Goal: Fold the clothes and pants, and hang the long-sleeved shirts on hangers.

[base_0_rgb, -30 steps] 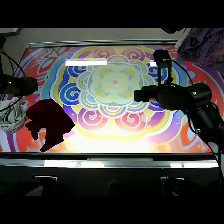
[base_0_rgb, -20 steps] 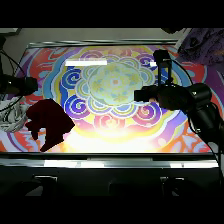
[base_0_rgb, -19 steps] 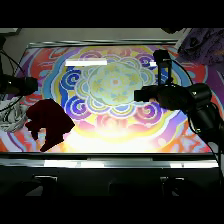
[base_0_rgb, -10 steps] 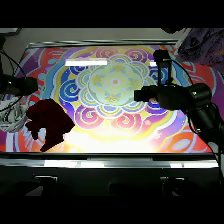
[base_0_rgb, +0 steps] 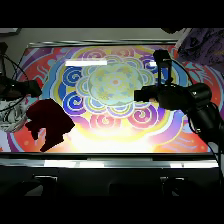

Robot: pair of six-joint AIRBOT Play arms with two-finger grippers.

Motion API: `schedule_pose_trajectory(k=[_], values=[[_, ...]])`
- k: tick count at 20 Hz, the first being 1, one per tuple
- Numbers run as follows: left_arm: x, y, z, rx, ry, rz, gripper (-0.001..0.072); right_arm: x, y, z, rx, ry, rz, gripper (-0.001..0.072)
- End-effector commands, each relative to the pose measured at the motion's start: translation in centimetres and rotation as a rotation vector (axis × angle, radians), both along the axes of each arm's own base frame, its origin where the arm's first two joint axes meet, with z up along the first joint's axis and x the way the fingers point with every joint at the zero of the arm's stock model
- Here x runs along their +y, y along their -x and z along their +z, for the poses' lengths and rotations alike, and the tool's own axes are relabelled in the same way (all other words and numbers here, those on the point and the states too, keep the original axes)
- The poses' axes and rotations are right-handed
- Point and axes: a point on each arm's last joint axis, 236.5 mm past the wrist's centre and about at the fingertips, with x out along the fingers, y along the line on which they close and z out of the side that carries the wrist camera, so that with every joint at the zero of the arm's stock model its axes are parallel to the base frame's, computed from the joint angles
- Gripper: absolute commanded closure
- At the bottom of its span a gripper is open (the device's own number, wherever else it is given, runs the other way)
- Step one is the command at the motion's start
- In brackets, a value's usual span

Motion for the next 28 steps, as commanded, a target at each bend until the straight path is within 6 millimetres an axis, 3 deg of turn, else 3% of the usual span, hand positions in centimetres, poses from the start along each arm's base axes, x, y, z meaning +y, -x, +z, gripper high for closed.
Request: schedule_pose_trajectory(k=[1,4,6,12,13,14,15,16,18,20,23,26,28], values=[[4.4,-0.6,-6.0,0.077,-0.039,0.114,-0.0013,0.0,0.0,0.1,-0.002,-0.001,0.001,0.0681],[7.0,-0.5,-14.2,0.138,-0.019,0.180,-0.0013,0.0,0.0,0.1,-0.001,-0.001,0.001,0.0681],[7.3,-0.5,-18.5,0.157,-0.017,0.178,-0.0013,0.0,0.0,0.1,-0.001,-0.001,0.001,0.0681],[4.9,-1.3,-25.7,0.213,0.090,0.191,-0.0013,0.0,0.1,0.0,0.003,-0.001,0.000,0.0681],[4.3,-0.7,-26.6,0.250,0.114,0.201,0.0121,0.0,0.1,0.0,0.006,-0.007,-0.006,0.0681],[3.6,-0.3,-27.0,0.284,0.151,0.213,0.0573,0.0,0.2,-0.1,0.013,-0.012,-0.013,0.0681],[2.5,0.0,-26.8,0.301,0.198,0.218,0.0690,0.0,0.3,-0.2,0.022,-0.008,-0.012,0.0681],[1.0,-0.1,-26.2,0.309,0.248,0.200,0.0691,-0.1,0.6,-0.5,0.038,-0.001,-0.011,0.0681],[-2.4,-0.5,-23.7,0.301,0.317,0.129,0.0692,-0.6,1.4,-1.1,0.077,0.026,-0.007,0.0682],[-7.6,-1.4,-20.1,0.239,0.370,0.025,0.0692,-2.3,2.6,-1.2,0.097,0.101,-0.008,0.0682],[-18.9,-0.8,-14.6,0.177,0.518,-0.131,0.0692,-6.1,4.7,0.1,0.098,0.231,-0.046,0.0681],[-29.1,0.0,-12.2,0.075,0.619,-0.205,0.0692,-10.1,7.7,1.7,0.109,0.357,-0.078,0.0680],[-34.6,0.5,-12.3,0.013,0.696,-0.199,0.0692,-11.7,9.8,2.5,0.121,0.408,-0.077,0.0664]])
